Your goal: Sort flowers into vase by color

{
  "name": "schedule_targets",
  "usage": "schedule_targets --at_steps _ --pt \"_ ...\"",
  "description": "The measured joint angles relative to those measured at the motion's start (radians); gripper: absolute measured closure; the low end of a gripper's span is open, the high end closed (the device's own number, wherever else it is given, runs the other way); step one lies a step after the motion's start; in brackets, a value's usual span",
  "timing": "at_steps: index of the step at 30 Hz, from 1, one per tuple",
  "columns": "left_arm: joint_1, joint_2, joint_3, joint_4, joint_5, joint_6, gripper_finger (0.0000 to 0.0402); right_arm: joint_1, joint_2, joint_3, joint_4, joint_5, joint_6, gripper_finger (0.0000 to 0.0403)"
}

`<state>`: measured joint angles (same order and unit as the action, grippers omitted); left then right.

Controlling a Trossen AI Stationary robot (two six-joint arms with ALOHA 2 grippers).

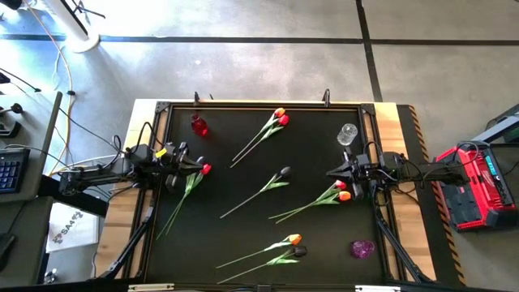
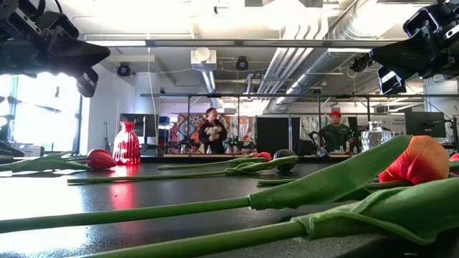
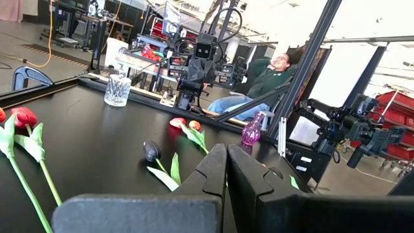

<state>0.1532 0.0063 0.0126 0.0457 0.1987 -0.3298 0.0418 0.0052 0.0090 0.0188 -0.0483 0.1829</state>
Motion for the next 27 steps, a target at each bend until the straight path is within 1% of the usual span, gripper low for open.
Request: schedule_targets --at_steps 21,22,24,27 --pt "0.000 0.000 0.000 0.000 0.000 0.000 0.0402 0.000 0.000 0.000 0.000 0.000 0.000 0.0402" --pt "0.000 0.000 0.000 0.000 0.000 0.000 0.0402 0.000 0.000 0.001 0.003 0.001 -0.005 0.0402" --pt "0.000 0.000 0.000 0.000 0.000 0.000 0.0401 0.000 0.000 0.008 0.028 0.017 -0.067 0.0402" --pt "0.000 0.000 0.000 0.000 0.000 0.000 0.0402 -0.001 -0.001 0.031 0.094 0.030 -0.107 0.0402"
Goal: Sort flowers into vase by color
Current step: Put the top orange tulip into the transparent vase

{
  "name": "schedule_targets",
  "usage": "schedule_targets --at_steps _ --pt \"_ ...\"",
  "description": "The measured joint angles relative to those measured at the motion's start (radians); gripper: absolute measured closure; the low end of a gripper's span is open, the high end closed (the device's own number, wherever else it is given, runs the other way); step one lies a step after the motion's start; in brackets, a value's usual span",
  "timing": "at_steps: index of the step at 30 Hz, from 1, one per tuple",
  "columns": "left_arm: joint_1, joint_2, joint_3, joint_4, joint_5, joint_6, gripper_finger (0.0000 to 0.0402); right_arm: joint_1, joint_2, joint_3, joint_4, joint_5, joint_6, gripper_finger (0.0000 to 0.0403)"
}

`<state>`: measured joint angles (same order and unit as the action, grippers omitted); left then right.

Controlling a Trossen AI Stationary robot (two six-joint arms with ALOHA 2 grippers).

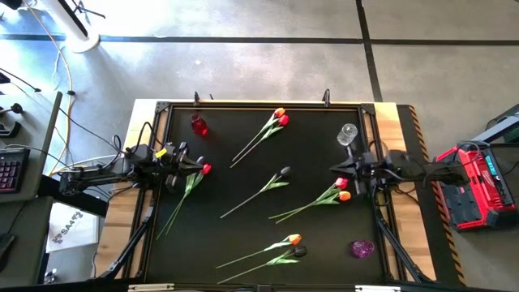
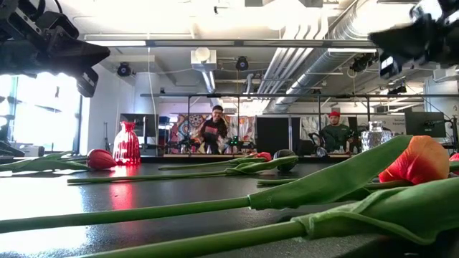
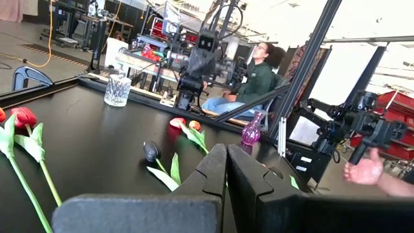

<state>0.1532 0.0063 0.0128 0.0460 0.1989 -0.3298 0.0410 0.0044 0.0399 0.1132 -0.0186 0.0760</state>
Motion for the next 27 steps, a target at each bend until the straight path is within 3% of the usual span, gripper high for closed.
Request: schedule_targets --at_steps 7,18,21,27 --pt "0.001 0.000 0.001 0.143 -0.060 -0.033 0.0402 0.000 0.001 0.011 0.022 0.000 -0.031 0.0402" --pt "0.000 0.000 0.000 0.152 -0.098 -0.034 0.0401 0.000 0.001 0.011 0.025 0.009 -0.030 0.0402" --pt "0.001 0.000 0.000 0.143 -0.165 -0.036 0.0402 0.000 0.001 0.012 0.039 0.074 0.041 0.0402" --pt "0.001 0.000 0.000 0.068 -0.169 -0.035 0.0402 0.000 0.023 0.013 -0.038 0.309 0.136 0.0402"
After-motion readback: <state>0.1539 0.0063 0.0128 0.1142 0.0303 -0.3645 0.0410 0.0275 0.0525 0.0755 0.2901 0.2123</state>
